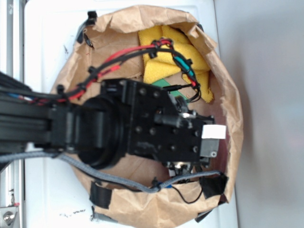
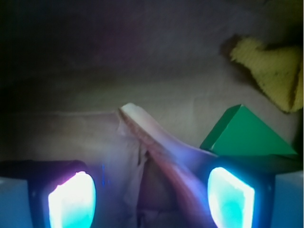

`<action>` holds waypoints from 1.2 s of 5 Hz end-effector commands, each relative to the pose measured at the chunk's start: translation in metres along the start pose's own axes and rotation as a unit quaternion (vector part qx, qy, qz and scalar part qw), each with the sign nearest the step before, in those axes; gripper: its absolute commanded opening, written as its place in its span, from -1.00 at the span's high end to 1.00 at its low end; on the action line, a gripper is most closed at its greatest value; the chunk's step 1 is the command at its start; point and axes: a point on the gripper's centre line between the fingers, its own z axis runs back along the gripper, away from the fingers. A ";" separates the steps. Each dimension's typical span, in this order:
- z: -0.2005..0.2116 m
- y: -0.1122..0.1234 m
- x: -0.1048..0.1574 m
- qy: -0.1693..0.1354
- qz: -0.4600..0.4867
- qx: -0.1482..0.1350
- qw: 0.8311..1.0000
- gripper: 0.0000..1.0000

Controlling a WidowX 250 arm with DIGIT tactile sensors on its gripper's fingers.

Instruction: Grab the shell.

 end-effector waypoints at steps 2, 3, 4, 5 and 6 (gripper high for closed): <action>-0.021 0.013 0.006 -0.005 -0.034 0.069 0.997 -1.00; -0.014 0.016 0.003 -0.018 -0.037 0.072 0.997 -1.00; -0.008 0.021 0.001 -0.024 -0.034 0.067 0.997 -0.05; -0.003 0.025 0.000 -0.028 -0.024 0.064 0.997 1.00; 0.005 0.026 -0.001 -0.035 -0.028 0.053 0.998 1.00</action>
